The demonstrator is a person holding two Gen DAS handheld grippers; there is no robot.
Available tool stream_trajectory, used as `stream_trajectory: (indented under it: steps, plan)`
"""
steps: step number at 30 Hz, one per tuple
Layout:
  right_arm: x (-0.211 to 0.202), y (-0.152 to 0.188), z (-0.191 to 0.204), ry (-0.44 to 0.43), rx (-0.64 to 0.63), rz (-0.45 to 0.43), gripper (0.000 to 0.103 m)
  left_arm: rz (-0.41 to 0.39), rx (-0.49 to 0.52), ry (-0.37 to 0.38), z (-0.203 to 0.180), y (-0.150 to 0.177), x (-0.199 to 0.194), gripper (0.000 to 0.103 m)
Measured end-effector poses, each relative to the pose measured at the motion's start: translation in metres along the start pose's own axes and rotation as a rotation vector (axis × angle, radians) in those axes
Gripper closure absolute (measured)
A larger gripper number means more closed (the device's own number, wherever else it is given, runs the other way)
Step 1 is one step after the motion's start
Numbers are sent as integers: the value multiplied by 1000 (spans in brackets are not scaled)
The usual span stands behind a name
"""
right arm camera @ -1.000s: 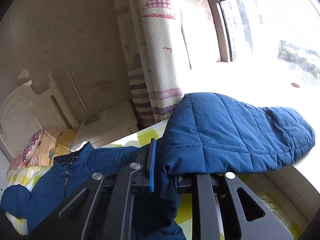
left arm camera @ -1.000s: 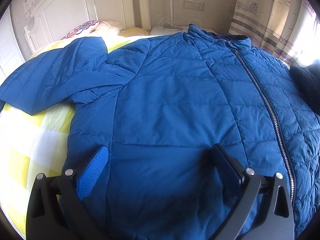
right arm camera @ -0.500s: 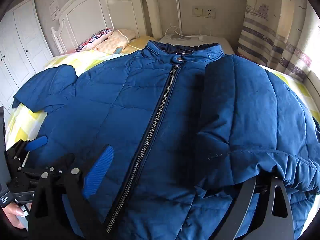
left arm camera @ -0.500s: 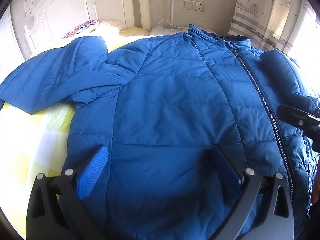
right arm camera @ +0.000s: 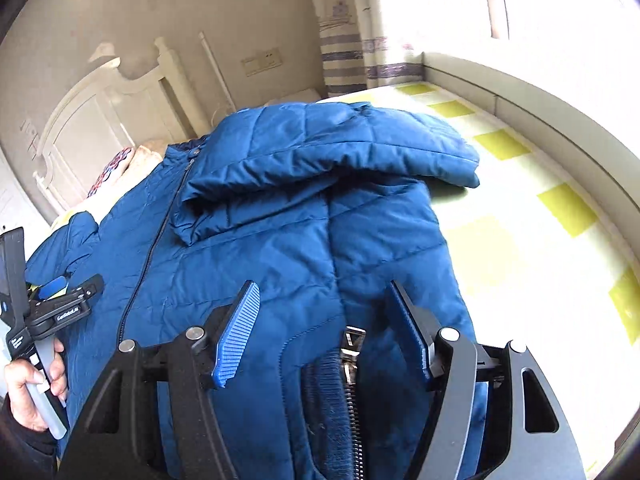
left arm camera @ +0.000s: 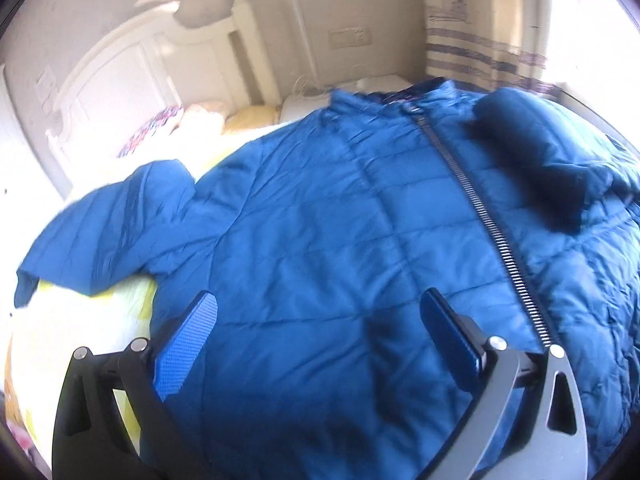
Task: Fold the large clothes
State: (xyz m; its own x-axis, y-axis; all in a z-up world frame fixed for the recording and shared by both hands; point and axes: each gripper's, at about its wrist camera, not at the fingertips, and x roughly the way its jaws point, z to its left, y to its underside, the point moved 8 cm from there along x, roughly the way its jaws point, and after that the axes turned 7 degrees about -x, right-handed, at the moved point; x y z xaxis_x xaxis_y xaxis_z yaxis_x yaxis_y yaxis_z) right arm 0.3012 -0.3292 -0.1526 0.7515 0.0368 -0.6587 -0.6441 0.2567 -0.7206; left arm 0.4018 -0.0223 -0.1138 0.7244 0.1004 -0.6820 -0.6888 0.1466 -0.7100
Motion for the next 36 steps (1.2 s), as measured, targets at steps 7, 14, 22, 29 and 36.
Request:
stream_trajectory:
  steps: [7,14,22,29,36]
  plan:
    - [1,2,-37,-57,222,-28,47,-194,456,159,-173,-45,-42,4]
    - [0,0,-42,-66,250,-50,47,-41,615,265,-263,-55,-1,81]
    - [-3,1,-43,-69,244,-64,47,-16,-115,534,-135,-93,-21,92]
    - [1,0,-42,-75,237,-54,45,185,-251,486,-36,2,26,53]
    - [4,-2,-39,-65,231,-42,45,-145,350,277,-91,0,-62,20]
